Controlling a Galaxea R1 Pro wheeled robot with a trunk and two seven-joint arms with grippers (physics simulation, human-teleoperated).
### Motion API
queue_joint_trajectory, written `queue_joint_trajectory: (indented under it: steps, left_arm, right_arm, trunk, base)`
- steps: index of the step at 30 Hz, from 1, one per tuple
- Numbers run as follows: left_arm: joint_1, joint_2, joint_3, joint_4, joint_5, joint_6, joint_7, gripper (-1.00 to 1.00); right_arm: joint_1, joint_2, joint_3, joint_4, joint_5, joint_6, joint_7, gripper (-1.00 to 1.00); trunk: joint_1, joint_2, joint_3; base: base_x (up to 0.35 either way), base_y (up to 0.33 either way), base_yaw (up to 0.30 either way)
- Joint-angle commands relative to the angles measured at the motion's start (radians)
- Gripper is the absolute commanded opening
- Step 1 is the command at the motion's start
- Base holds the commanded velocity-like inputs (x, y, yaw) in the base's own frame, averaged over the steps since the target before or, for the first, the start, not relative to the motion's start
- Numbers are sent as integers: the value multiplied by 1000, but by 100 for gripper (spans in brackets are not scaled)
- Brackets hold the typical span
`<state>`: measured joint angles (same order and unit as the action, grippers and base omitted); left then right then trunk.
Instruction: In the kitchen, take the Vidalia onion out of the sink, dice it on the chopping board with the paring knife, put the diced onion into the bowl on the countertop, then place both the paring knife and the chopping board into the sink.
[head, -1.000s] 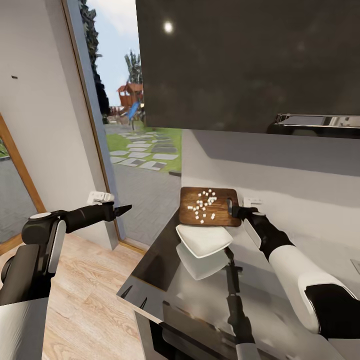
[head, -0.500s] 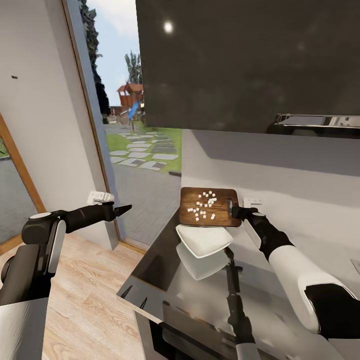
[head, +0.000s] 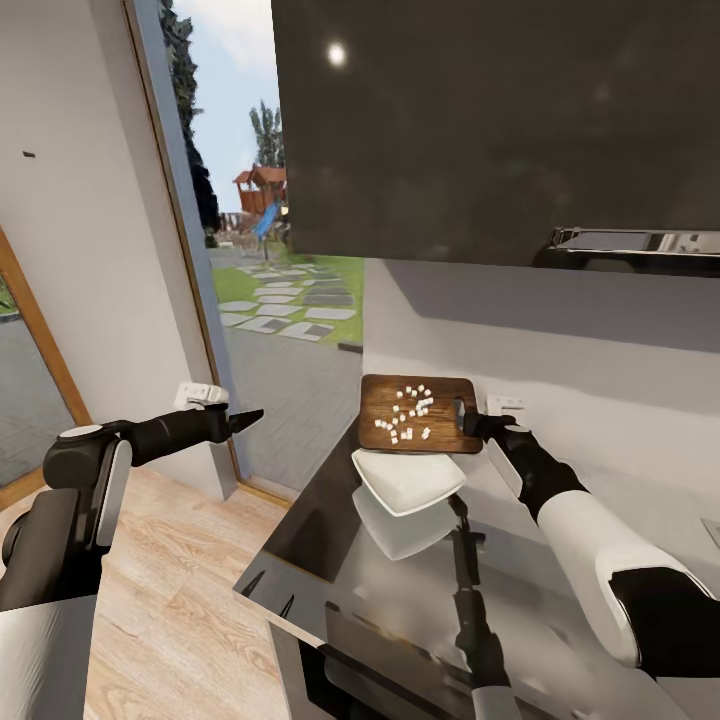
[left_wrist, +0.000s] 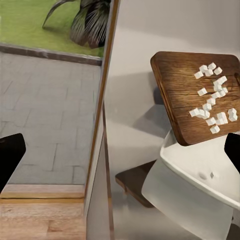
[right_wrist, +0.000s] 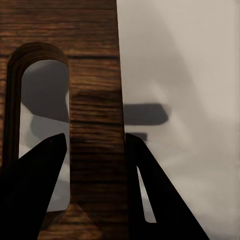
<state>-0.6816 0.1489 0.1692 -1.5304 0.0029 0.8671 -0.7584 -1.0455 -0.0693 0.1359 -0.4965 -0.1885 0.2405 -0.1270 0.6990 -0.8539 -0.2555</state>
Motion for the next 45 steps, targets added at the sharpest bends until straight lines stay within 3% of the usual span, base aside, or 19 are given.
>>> queue_joint_trajectory:
  steps: [1,45]
  left_arm:
    - [-1,0,1,-1,0,7,-4,100]
    - [-1,0,1,-1,0,7,-4,100]
  right_arm:
    - [-1,-1,8,-2,-11,5,-7,-100]
    - [-1,-1,8,-2,-11,3,-7,-100]
  trunk:
    - [0,-1,-1]
    - [0,-1,-1]
  base:
    - [0,0,0]
    - [-19,0,0]
